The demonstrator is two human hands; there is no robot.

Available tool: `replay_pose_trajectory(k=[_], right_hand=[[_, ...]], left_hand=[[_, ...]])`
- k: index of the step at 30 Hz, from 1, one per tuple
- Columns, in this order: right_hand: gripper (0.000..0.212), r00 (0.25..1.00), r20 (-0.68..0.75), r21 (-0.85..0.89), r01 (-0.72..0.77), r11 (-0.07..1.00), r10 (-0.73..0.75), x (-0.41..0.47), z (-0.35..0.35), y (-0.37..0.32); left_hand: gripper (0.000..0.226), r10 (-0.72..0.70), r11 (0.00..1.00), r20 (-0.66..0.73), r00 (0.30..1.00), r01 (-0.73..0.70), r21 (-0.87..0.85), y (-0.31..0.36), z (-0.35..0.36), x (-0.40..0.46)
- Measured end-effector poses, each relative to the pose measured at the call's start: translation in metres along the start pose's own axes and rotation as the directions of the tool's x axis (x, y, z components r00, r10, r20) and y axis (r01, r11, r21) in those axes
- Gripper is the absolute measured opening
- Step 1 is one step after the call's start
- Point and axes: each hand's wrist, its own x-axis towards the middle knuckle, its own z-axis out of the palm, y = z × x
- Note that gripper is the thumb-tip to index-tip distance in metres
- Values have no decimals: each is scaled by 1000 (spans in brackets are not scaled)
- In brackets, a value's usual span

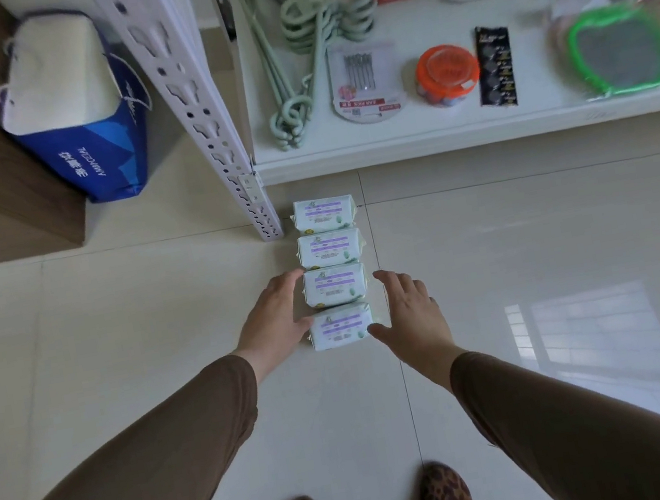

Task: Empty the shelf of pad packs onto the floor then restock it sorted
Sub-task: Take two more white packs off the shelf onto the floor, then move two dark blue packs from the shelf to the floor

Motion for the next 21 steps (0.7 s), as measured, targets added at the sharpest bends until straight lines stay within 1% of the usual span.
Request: replay_pose_trajectory(k=[3,6,11,15,18,21], right_hand=[[72,998,-23,-28,53,998,-54,-18,-61,-26],[67,993,-58,-44,98,994,-100,-35,-131,-54],[61,976,-139,-66,160,985,-168,-70,-270,-107],[57,950,-194,-128,225,966,-246,-102,-386,-151],[49,919,-229,-174,286,942,-321,-131,-471,-182],[47,883,-236,-265,344,901,-406,-165,-552,-211]], left_hand=[[75,44,999,10,999,-44,12,43,-45,-23],[75,91,996,8,996,-91,5,92,-100,-48],[74,184,980,-26,983,-182,85,185,-213,-94],[78,279,946,-40,959,-268,182,267,-306,-139],[81,343,918,-54,938,-323,232,329,-371,-176],[80,421,880,-69,904,-389,272,385,-430,-211]])
